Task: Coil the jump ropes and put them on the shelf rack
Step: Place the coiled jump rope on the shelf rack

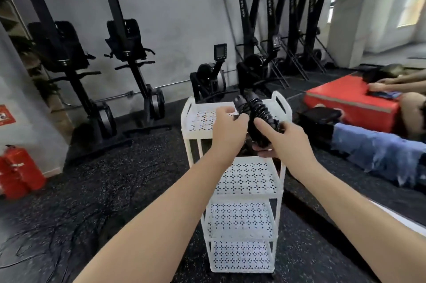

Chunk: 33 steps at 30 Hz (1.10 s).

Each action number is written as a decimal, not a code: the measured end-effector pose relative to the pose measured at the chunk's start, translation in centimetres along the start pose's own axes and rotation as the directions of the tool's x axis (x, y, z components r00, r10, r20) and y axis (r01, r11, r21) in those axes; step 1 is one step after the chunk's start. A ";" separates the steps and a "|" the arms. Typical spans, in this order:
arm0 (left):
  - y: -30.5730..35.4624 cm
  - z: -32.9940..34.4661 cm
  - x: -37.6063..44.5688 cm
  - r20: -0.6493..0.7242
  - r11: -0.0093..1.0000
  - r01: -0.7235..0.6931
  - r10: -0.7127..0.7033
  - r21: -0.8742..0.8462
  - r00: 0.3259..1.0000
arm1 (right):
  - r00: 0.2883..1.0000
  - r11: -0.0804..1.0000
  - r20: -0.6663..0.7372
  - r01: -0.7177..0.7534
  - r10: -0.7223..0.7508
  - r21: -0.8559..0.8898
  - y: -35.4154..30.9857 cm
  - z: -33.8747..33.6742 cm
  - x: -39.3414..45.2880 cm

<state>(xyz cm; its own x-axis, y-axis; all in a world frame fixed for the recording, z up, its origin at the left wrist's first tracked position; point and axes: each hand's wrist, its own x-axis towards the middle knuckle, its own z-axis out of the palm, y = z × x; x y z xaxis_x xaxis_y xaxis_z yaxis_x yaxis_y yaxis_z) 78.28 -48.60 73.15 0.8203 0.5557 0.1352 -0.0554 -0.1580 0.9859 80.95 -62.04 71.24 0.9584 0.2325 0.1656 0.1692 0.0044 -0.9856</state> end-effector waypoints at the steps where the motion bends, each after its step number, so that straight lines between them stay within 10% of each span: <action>1: -0.2 1.1 0.9 0.016 1.000 -0.001 0.002 -0.027 1.000 | 1.000 1.000 0.002 -0.010 0.010 0.000 0.0 -0.6 1.3; 10: 0.0 5.5 9.8 0.068 0.999 -0.020 0.022 -0.031 0.997 | 0.994 0.749 -0.012 0.071 -0.104 -0.659 -1.2 -1.7 10.2; 16: -1.2 7.5 13.6 0.146 0.992 0.123 -0.127 0.031 0.981 | 0.991 0.713 -0.075 0.026 -0.109 -0.700 0.1 -0.5 12.4; 23: -3.1 9.3 15.1 0.225 0.983 0.176 -0.181 0.043 0.957 | 0.979 0.137 0.010 0.038 -0.206 -0.990 0.4 0.8 11.6; 33: -3.5 9.6 15.1 0.237 0.986 0.086 -0.118 0.143 0.964 | 0.962 0.206 0.019 0.078 -0.271 -0.975 2.3 0.8 10.9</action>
<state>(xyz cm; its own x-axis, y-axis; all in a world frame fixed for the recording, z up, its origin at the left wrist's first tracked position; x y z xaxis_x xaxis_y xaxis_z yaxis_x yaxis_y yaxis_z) 96.30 -47.55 70.80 0.9323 0.3616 -0.0097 0.0972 -0.2245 0.9696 91.59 -58.73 70.71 0.8721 0.2415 0.4255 0.3335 -0.9298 -0.1558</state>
